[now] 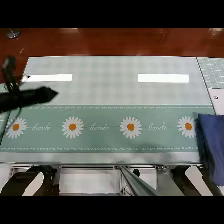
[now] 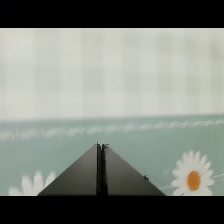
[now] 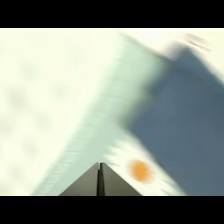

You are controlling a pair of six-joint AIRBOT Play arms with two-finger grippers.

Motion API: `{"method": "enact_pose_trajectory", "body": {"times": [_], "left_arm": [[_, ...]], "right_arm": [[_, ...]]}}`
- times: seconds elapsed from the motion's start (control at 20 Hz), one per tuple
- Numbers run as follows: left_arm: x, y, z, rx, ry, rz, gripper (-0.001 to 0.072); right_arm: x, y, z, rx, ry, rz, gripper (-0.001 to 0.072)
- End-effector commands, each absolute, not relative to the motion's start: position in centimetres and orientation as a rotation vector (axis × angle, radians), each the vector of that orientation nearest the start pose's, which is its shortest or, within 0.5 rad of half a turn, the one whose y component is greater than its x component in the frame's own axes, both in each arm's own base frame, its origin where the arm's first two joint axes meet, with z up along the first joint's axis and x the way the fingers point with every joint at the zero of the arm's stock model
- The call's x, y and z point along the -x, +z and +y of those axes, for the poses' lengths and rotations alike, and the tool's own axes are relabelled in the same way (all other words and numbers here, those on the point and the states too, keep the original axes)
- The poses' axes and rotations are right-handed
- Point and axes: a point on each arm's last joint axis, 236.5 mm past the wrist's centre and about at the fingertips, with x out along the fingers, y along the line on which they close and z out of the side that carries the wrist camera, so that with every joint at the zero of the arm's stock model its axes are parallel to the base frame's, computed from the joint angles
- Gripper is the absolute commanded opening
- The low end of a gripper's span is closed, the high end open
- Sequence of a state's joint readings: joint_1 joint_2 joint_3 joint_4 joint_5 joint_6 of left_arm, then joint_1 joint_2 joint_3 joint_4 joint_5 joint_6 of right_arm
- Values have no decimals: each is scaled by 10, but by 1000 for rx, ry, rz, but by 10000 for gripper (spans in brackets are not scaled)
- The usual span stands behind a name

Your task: Fold the shirts.

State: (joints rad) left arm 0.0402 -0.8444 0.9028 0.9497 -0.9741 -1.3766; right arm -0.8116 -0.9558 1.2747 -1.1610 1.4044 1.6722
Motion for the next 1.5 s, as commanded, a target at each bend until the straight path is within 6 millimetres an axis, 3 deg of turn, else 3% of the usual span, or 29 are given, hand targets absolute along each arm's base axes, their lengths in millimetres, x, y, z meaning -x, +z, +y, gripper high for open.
{"method": "enact_pose_trajectory", "body": {"times": [0.0, 0.05, 0.1, 0.15, 0.2, 0.25, 0.35, 0.45, 0.7, 0.8, 1.45], "left_arm": [[-385, 212, -129, 300, -493, 737, 22], [-389, 231, -141, 278, -529, 705, 22], [-388, 236, -151, 262, -551, 698, 21], [-384, 224, -156, 246, -542, 734, 21], [-381, 197, -155, 250, -500, 806, 22], [-375, 163, -151, 236, -461, 885, 22], [-357, 85, -129, 204, -356, 1056, 22], [-345, 39, -103, 177, -273, 1158, 22], [-344, 34, -82, 211, -220, 1188, 23], [-336, 30, -84, 218, -221, 1229, 23], [-336, 30, -83, 219, -219, 1229, 23]], "right_arm": [[-398, 228, -40, -565, 71, 750, 32], [-408, 217, 3, -484, 153, 795, 32], [-410, 198, 39, -389, 207, 860, 32], [-406, 167, 70, -279, 233, 946, 32], [-401, 133, 86, -170, 219, 1029, 32], [-392, 94, 90, -57, 172, 1117, 31], [-374, 27, 71, 72, 45, 1263, 30], [-358, -10, 48, 100, -18, 1379, 30], [-354, -15, 35, 75, -53, 1410, 31], [-354, -15, 35, 75, -53, 1411, 30], [-354, -15, 35, 75, -53, 1410, 31]]}}
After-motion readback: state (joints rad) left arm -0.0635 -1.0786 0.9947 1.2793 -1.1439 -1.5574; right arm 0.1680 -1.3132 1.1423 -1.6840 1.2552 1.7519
